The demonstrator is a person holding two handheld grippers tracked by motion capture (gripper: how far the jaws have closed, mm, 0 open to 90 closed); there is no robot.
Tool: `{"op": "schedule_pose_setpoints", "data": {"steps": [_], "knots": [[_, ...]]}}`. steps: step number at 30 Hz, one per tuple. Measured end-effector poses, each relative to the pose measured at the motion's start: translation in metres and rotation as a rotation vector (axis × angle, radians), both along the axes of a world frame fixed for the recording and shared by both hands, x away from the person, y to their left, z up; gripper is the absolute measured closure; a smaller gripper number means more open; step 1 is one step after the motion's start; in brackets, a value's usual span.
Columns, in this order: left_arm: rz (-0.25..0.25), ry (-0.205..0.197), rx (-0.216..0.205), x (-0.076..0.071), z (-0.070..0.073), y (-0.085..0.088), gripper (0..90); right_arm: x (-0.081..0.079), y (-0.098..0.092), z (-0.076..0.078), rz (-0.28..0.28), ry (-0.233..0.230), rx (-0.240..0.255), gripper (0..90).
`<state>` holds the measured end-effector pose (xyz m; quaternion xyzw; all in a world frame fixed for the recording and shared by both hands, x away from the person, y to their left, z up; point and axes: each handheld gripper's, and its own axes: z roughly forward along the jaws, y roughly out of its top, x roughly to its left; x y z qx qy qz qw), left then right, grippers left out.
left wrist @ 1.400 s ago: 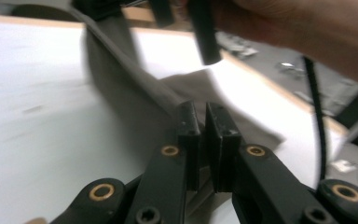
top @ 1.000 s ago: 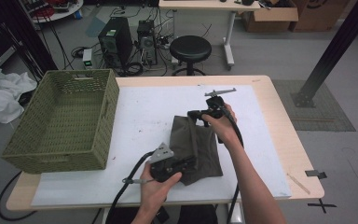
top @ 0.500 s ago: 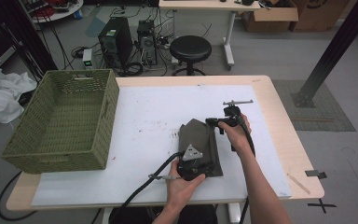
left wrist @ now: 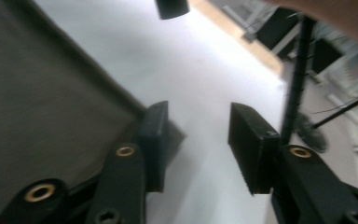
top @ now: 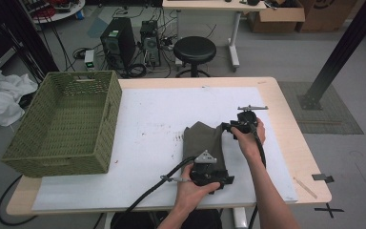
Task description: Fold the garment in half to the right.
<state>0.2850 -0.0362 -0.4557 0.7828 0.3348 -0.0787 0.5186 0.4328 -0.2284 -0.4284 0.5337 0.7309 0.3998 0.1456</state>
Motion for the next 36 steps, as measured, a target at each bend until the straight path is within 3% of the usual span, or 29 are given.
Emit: {"op": "schedule_pose_setpoints", "data": {"steps": [3,6,7,8,9,11,12,13,14,15,16,17,19,21,27,36], "knots": [[-0.036,-0.032,-0.081,-0.003,0.001,-0.001,53.9,-0.005,-0.007,0.002,-0.054,-0.024,-0.044,50.9],[-0.051,-0.046,-0.091,-0.006,0.005,0.001,49.3,-0.008,-0.015,0.001,-0.084,-0.034,-0.03,50.6],[-0.053,-0.077,-0.07,-0.008,0.011,0.008,48.5,-0.012,-0.022,0.0,-0.089,-0.017,0.008,48.6],[-0.053,-0.077,-0.07,-0.008,0.011,0.008,48.5,-0.015,-0.024,0.0,-0.086,-0.02,0.016,47.9],[-0.019,-0.095,-0.094,-0.008,0.02,0.021,48.4,-0.019,-0.026,0.001,-0.08,-0.026,0.033,46.8],[0.016,-0.129,-0.103,-0.006,0.028,0.038,47.0,-0.028,-0.028,0.001,-0.073,-0.036,0.067,43.5],[0.016,-0.129,-0.103,-0.006,0.028,0.038,46.2,-0.033,-0.029,0.002,-0.064,-0.044,0.081,42.1],[0.083,-0.172,-0.09,-0.001,0.036,0.061,45.8,-0.039,-0.029,0.002,-0.054,-0.043,0.094,40.0],[0.083,-0.172,-0.09,-0.001,0.036,0.061,44.1,-0.039,-0.029,0.002,-0.054,-0.043,0.094,40.0],[0.16,-0.178,-0.086,0.007,0.045,0.086,40.8,-0.052,-0.029,0.002,-0.023,-0.051,0.102,35.1],[0.201,-0.185,-0.08,0.011,0.05,0.101,39.6,-0.057,-0.028,0.002,-0.016,-0.049,0.107,33.5],[0.201,-0.185,-0.08,0.011,0.05,0.101,37.8,-0.057,-0.028,0.002,-0.016,-0.049,0.107,33.5],[0.273,-0.184,-0.059,0.019,0.057,0.128,35.4,-0.079,-0.026,0.002,0.006,-0.061,0.138,26.6],[0.308,-0.181,-0.048,0.022,0.06,0.143,33.8,-0.09,-0.024,0.002,0.015,-0.059,0.149,24.0],[0.35,-0.18,-0.051,0.019,0.064,0.159,33.2,-0.124,-0.018,0.0,0.064,-0.057,0.166,21.2],[0.367,-0.185,-0.036,0.015,0.062,0.169,33.4,-0.144,-0.012,-0.004,0.083,-0.089,0.152,21.1]]}}
